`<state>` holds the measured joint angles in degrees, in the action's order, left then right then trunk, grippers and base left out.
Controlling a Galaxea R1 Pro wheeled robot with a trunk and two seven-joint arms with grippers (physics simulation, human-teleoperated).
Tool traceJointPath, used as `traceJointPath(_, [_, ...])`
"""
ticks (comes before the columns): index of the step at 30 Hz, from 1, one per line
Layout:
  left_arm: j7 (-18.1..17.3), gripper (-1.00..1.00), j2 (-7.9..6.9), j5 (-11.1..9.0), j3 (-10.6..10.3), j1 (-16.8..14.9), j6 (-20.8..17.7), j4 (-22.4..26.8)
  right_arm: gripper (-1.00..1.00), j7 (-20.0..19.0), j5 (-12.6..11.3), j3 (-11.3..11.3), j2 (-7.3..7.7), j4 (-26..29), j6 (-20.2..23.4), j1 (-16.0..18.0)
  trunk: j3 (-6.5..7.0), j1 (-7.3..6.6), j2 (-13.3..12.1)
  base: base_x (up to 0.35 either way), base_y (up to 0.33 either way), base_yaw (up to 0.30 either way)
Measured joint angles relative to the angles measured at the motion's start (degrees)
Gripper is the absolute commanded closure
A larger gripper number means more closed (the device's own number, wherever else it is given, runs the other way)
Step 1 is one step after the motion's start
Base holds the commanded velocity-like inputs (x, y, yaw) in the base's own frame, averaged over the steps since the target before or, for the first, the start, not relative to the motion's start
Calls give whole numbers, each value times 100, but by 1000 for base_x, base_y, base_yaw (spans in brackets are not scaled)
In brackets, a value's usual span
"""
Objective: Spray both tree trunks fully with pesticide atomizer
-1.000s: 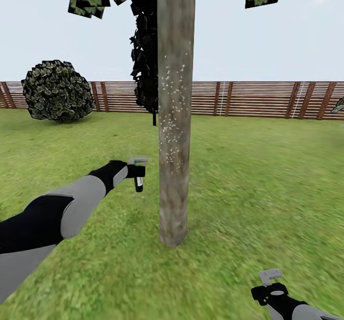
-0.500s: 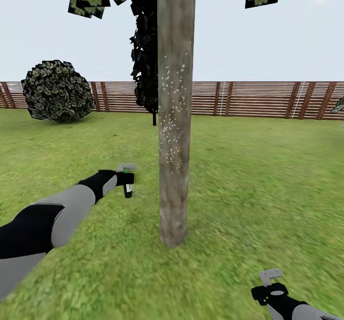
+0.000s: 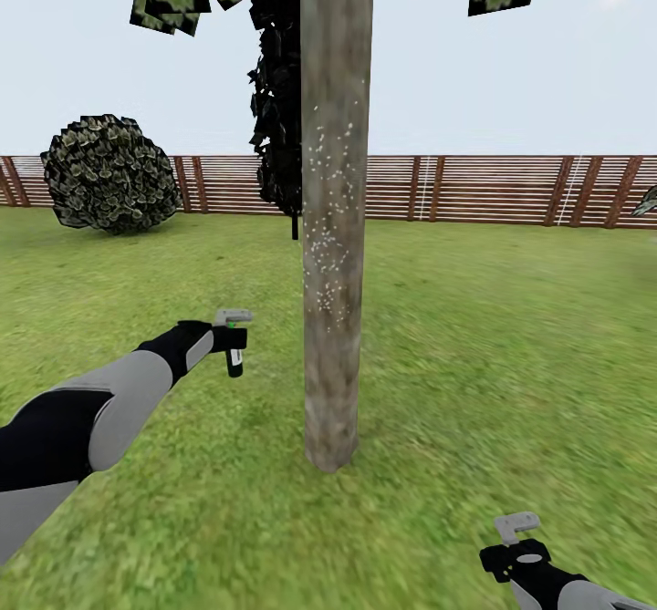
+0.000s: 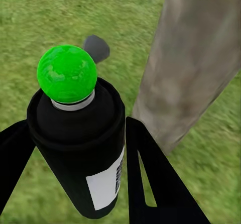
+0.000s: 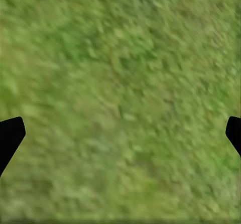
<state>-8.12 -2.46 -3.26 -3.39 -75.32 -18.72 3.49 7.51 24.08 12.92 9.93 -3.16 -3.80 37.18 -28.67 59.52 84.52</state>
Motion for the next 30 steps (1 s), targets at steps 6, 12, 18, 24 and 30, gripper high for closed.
traceJointPath(6, [-8,100,8,-7,23,0,273,-13,-100,-2,0,0,0,0,2,0,0,0,0,1,0,0])
traceJointPath(12, [-9,100,8,-1,28,0,360,-25,-100,-4,0,0,3,0,-76,-2,0,0,0,92,76,0])
traceJointPath(18, [-9,100,8,0,31,0,368,-48,-100,-12,0,0,1,0,-315,0,0,0,0,45,92,0])
traceJointPath(24, [-9,100,8,0,32,0,368,-51,-100,-13,0,-1,-8,0,-339,0,16,0,0,109,281,-108])
traceJointPath(30, [-9,100,8,0,31,0,368,-51,-100,-13,0,-1,-9,0,-341,0,33,0,0,109,309,-76])
